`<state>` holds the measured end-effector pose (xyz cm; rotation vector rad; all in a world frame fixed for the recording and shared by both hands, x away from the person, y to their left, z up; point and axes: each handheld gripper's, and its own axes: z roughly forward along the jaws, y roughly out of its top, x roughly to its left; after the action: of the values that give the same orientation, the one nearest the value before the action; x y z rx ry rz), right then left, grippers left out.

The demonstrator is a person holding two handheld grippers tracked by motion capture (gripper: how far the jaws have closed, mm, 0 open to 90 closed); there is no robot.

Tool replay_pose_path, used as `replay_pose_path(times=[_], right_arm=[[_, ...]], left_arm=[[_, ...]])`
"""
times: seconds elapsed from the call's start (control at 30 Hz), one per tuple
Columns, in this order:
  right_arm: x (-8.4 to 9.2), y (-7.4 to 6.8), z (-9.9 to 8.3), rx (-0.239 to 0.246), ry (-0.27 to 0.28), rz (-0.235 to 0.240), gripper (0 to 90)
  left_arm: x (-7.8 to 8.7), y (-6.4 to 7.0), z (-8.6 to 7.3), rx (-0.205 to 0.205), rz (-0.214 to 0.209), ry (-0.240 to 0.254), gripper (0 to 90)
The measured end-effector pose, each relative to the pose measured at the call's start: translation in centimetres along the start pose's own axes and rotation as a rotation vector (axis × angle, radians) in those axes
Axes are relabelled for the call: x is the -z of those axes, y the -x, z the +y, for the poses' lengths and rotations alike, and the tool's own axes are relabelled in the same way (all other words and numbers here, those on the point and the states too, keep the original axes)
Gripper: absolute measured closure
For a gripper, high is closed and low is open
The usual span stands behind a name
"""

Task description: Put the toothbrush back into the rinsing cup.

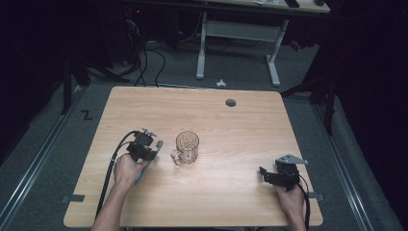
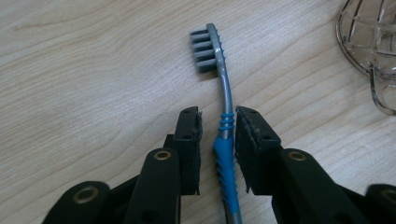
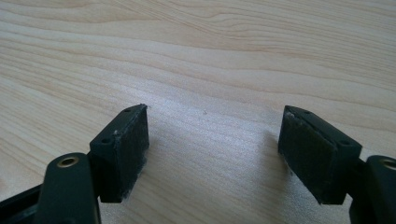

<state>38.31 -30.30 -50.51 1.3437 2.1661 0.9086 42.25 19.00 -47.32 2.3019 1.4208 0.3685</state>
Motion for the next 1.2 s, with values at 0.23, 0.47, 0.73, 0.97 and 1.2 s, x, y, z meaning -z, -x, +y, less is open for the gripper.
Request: replay_pose_path(times=[0.23,0.47,0.73,0.97,1.2], right_arm=[[0.0,0.0,0.0,0.000,0.000,0.000,24.8],[0.0,0.0,0.0,0.000,0.000,0.000,24.8],[0.0,0.0,0.0,0.000,0.000,0.000,24.8],[0.0,0.0,0.0,0.003,-0.001,0.004,24.6],[0.0,-0.1,0.0,0.006,-0.001,0.007,24.6]], left_arm=[[-0.4,-0.1,0.0,-0.001,-0.018,-0.028,74.6],[-0.3,-0.4,0.1,0.013,-0.031,-0.046,78.6],[-0.3,-0.7,0.3,0.024,-0.040,-0.062,79.3],[-0.1,-0.8,0.8,0.014,-0.054,-0.052,79.9],[0.9,-0.6,1.2,0.017,-0.064,-0.023,80.1]])
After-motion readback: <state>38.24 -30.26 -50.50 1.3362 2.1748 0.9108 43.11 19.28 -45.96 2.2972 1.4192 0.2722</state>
